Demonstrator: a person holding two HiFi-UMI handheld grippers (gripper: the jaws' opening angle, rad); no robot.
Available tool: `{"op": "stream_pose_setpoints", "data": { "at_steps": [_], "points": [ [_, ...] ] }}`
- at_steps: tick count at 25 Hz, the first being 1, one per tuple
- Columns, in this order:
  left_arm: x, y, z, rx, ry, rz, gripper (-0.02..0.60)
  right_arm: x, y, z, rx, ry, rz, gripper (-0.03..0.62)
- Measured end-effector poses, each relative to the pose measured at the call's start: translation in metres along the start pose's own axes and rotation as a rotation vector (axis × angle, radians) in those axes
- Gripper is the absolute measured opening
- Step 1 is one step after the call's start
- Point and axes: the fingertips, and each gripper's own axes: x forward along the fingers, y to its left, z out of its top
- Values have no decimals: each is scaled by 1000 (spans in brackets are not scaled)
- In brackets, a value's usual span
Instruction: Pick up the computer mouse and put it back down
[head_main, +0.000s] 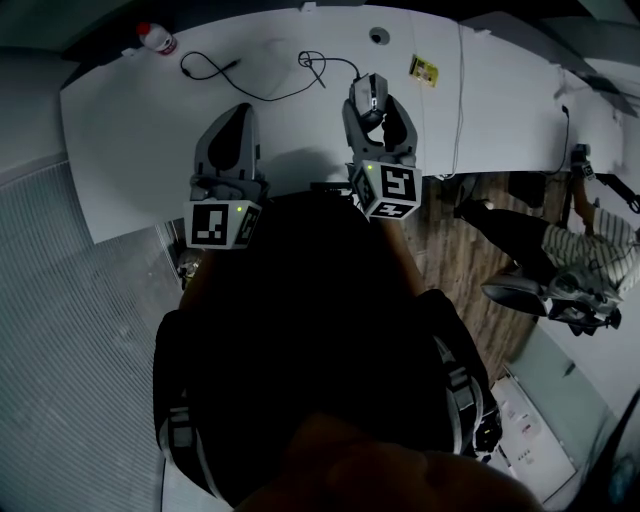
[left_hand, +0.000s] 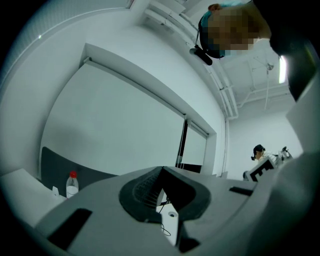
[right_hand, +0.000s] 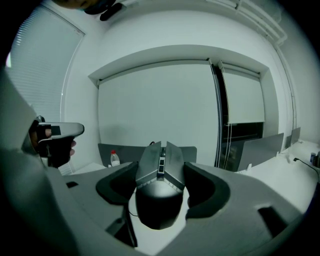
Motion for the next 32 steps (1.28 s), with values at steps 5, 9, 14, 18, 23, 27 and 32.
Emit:
{"op": "stream_pose_setpoints", "data": {
  "at_steps": [5,9,14,18,23,27,32],
  "points": [
    [-1,1,-1,-7,2,1,2,6,-2,-8,-4,23,1,285],
    [-3,-1,-1,-10,-1,5,2,13,-6,-21,-8,53,-3,285],
    [-3,-6,0,-8,0,1,3,20,-12,-38,-6,90,-10,285],
    [-4,-5,1,-3,6,5,2,27,-15,-51,0,120,-14,285],
    [-5,-7,1,1,3,5,2,36,-23,-73,8,167,-26,285],
    [-6,-6,0,0,7,7,2,42,-29,-91,9,205,-36,285],
    [-9,-8,0,3,7,8,2,45,-38,-109,11,242,-50,285]
  ]
}}
